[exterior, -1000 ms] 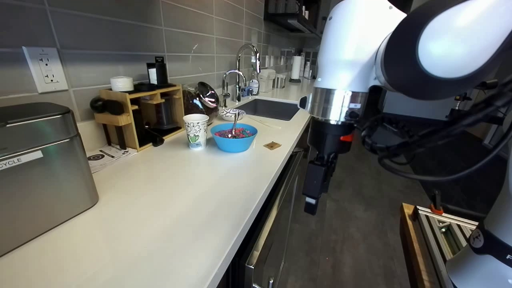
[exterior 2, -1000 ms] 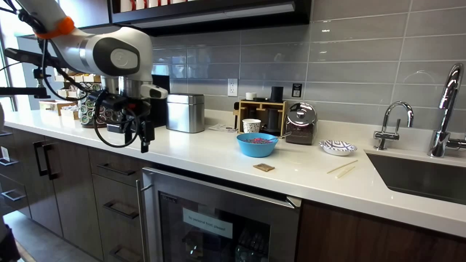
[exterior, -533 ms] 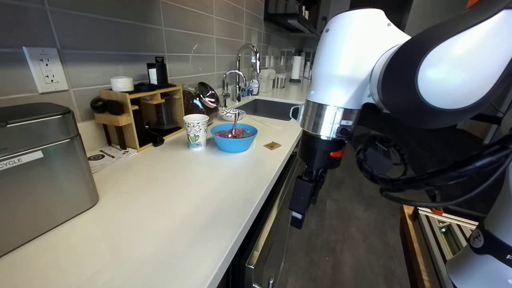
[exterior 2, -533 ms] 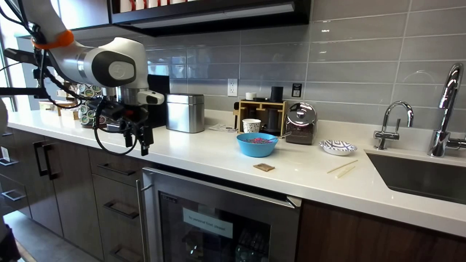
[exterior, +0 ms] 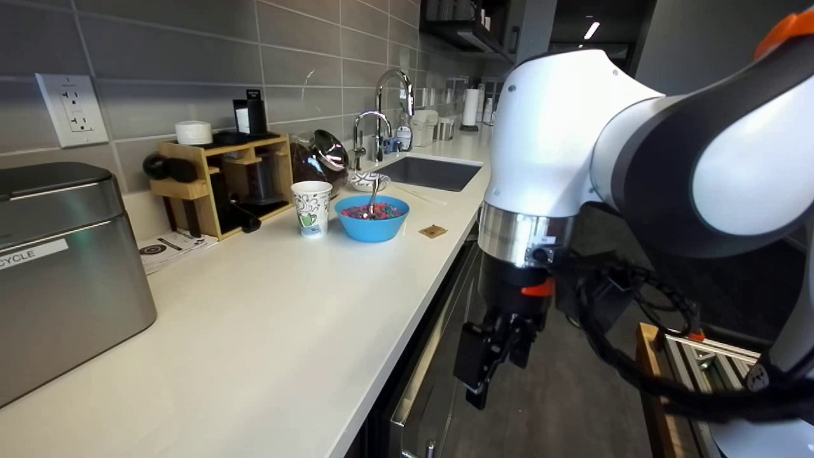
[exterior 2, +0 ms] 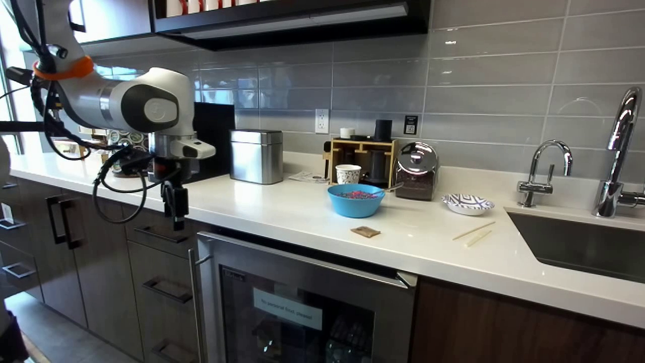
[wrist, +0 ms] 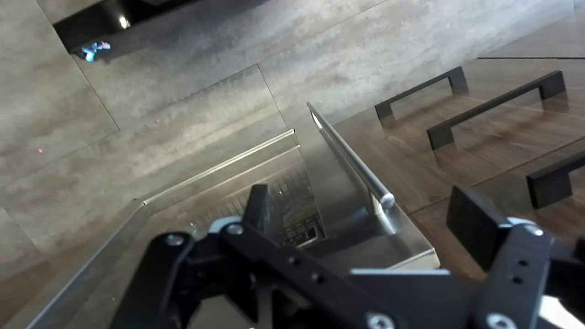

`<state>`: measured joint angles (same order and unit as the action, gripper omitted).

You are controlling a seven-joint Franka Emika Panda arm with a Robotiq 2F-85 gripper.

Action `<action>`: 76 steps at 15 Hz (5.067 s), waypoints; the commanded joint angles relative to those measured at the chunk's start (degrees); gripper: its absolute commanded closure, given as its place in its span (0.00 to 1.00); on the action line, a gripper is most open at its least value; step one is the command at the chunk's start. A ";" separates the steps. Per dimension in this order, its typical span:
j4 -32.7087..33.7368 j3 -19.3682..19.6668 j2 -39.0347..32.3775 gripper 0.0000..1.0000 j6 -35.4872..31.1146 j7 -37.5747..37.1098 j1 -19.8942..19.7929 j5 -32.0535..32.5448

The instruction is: Partially open the silver door, then close it

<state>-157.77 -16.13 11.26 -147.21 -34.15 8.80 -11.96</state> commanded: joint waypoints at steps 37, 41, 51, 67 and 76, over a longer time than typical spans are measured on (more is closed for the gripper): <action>15.75 18.62 -32.42 0.70 -16.63 -70.47 18.91 40.15; 15.40 20.71 -33.41 0.88 -17.36 -71.64 20.74 41.03; 11.53 22.82 -29.01 0.97 -15.80 -68.66 23.40 44.27; -6.88 12.42 -19.67 0.97 -17.57 -58.40 12.54 33.93; -0.06 4.19 -26.98 0.97 -18.24 -46.80 -0.44 41.75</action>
<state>-157.83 -9.84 -13.05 -168.15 -86.02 14.69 27.73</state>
